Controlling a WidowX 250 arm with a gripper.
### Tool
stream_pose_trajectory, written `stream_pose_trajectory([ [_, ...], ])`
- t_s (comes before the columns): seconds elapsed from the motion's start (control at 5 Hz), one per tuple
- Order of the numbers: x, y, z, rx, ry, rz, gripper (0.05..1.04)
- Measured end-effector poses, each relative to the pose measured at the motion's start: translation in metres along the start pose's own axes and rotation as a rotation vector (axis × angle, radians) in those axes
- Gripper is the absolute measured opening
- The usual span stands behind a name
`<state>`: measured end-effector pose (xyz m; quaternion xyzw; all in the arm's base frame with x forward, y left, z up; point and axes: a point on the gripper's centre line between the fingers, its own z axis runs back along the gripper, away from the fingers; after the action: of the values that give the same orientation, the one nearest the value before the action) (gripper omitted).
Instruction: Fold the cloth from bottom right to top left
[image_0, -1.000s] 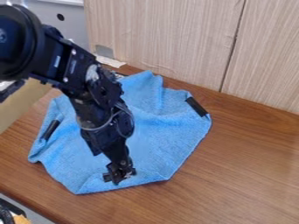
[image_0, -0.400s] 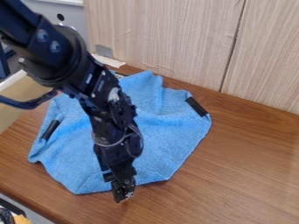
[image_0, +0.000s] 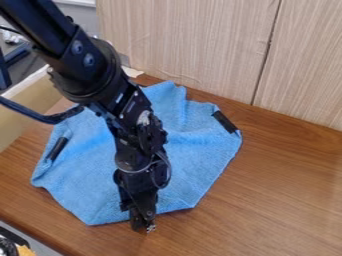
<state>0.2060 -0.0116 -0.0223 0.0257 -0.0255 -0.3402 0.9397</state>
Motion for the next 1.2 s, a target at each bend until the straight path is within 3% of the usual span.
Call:
stream_pose_trajectory([
  [0.2, 0.001, 0.001, 0.0, 0.009, 0.003, 0.007, 0.388],
  [0.4, 0.001, 0.002, 0.0, 0.014, 0.009, 0.018, 0.211],
  [0.6, -0.002, 0.001, 0.006, 0.024, 0.012, 0.021, 0.11],
  [0.8, 0.002, 0.002, 0.026, 0.042, -0.041, 0.024, 0.087],
  [1.2, 0.019, 0.043, 0.081, 0.069, -0.158, 0.139, 0.086],
])
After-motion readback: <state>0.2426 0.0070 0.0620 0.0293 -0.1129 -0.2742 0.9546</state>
